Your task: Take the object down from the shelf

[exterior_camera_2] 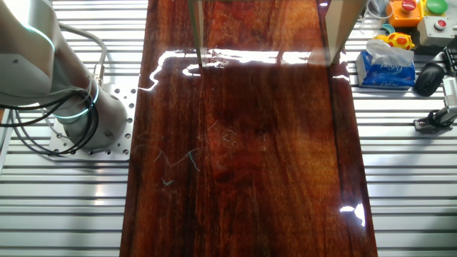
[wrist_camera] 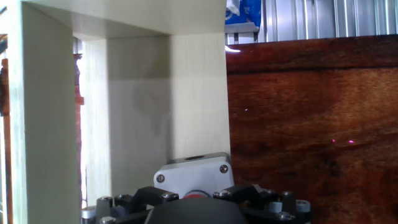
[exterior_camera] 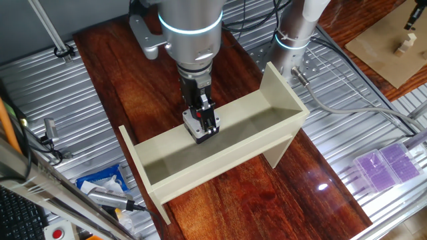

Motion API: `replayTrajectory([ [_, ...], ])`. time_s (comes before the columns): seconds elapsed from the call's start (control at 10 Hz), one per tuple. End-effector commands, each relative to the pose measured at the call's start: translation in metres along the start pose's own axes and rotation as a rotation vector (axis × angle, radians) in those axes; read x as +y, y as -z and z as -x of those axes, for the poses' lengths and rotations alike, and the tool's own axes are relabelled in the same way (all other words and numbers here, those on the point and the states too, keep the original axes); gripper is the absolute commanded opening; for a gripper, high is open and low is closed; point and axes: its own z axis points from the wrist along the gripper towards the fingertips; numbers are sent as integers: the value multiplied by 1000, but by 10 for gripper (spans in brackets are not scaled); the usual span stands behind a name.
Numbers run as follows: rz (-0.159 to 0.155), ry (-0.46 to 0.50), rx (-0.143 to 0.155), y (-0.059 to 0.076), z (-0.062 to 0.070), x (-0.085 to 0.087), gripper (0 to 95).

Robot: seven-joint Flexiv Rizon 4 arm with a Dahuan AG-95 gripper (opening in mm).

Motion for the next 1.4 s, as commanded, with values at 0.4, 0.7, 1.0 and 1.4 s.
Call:
replayTrajectory([
  [0.4,-6,3,-17,-12,-1,-1,760],
  [0.7,-9,2,-23,-15,-2,-1,760],
  [1.0,-9,7,-29,-17,-2,-1,380],
  [1.4,0,18,-16,-10,-2,-3,0],
])
